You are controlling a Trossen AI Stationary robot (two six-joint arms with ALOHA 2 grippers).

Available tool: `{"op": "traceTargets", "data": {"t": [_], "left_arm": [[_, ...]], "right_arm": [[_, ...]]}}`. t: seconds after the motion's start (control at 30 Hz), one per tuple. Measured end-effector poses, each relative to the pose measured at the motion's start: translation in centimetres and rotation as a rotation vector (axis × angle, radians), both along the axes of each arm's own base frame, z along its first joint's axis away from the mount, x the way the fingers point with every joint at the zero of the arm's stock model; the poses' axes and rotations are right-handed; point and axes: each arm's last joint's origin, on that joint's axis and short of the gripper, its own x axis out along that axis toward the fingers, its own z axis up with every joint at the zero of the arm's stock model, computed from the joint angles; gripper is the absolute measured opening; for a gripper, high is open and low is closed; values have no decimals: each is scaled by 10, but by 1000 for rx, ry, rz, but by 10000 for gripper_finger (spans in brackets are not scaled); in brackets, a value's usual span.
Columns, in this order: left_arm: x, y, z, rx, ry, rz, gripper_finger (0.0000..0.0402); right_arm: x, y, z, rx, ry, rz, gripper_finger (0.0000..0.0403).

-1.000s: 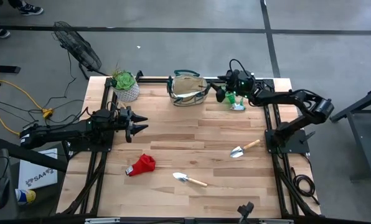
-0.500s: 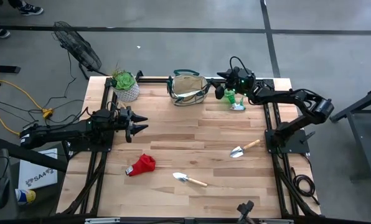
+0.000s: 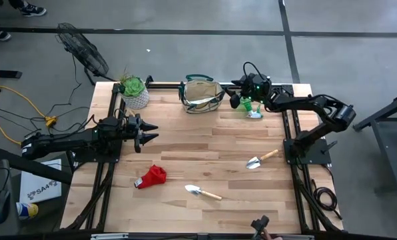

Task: Pick & Place Garden tools in Gardening bag
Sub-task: Put the shear scissors into the gardening bag

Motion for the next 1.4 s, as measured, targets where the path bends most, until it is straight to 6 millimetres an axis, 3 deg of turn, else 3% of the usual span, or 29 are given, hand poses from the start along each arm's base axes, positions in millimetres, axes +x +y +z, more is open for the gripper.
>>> {"op": "traceTargets", "data": {"t": [0.3, 0.7, 1.0, 1.13, 1.4], "left_arm": [[0, 0, 0, 0, 0, 0, 193], [0, 0, 0, 0, 0, 0, 193], [0, 0, 0, 0, 0, 0, 193], [0, 0, 0, 0, 0, 0, 193], [0, 0, 0, 0, 1, 0, 193]], "right_arm": [[5, 5, 0, -103, 57, 65, 199], [10, 11, 0, -158, 88, 129, 33], [20, 25, 0, -197, 90, 280, 51], [24, 31, 0, -225, 93, 357, 41], [24, 27, 3, -287, 117, 366, 39]]}}
